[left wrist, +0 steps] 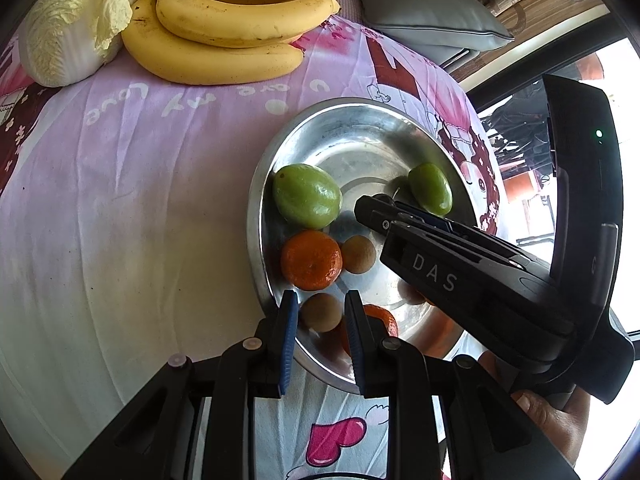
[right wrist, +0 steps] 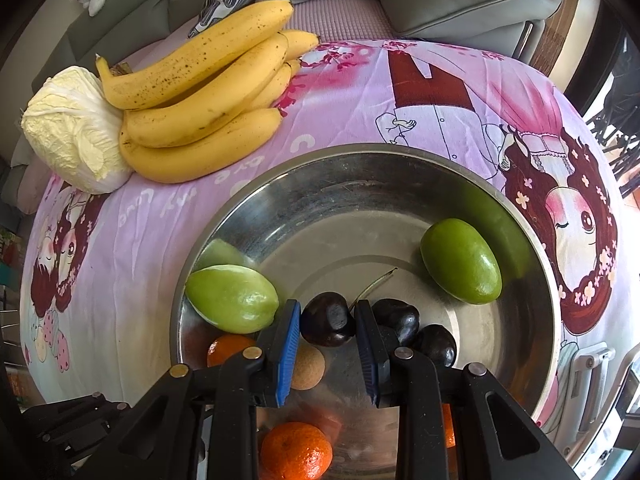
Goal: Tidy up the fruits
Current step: 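Open the right gripper to drop the cherry while the left gripper releases the kiwi, then withdraw both open grippers from the steel bowl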
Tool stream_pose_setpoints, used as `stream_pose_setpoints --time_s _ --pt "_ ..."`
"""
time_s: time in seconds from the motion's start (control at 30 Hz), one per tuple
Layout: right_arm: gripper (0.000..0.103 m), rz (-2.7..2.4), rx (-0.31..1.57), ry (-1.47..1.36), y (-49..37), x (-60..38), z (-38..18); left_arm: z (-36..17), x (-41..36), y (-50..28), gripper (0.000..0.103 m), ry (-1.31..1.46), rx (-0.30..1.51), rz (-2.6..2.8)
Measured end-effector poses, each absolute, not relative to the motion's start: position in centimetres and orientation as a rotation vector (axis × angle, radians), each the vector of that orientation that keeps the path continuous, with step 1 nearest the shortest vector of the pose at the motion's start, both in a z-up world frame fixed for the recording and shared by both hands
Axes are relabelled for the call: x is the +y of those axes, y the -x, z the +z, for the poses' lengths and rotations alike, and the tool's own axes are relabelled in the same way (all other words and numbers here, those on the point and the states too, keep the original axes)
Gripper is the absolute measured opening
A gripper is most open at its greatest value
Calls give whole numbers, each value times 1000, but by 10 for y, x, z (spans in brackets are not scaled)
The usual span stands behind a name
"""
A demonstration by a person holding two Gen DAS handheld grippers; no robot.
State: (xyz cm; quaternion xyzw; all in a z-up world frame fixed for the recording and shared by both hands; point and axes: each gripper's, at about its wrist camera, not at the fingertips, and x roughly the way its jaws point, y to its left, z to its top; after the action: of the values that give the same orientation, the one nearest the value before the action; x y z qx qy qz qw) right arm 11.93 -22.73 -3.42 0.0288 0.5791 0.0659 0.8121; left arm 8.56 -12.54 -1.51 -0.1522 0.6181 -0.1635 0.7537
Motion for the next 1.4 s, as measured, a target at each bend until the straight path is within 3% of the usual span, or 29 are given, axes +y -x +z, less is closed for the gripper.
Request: stream_pose_setpoints --time_s 0.2,0.3,0.37,0.5,0.57,0.7,0.87,1.4 --pt "31 132 1237 -62 -119 -229 -33 -11 -119 -84 24 351 1339 -356" --pt "40 138 1237 -70 -118 -227 -32 -6 -111 -82 25 357 1317 -330" --pt "57 143 1234 -70 -116 -226 -30 -5 -103 -82 38 371 1309 -308" --pt "64 135 1226 -59 -113 -223 -26 -3 -83 -79 53 385 1286 -236" --pt "71 138 1222 -64 -111 -223 -25 -3 -71 -78 66 385 1268 -182" --pt "80 129 1209 -57 -105 -219 -21 -2 -44 -73 79 352 1211 -47" --pt "103 121 1187 -86 -95 -219 -18 -1 -11 -65 97 324 1155 92" --pt "103 110 1168 -70 -34 -199 -20 -11 8 -22 97 197 1240 242"
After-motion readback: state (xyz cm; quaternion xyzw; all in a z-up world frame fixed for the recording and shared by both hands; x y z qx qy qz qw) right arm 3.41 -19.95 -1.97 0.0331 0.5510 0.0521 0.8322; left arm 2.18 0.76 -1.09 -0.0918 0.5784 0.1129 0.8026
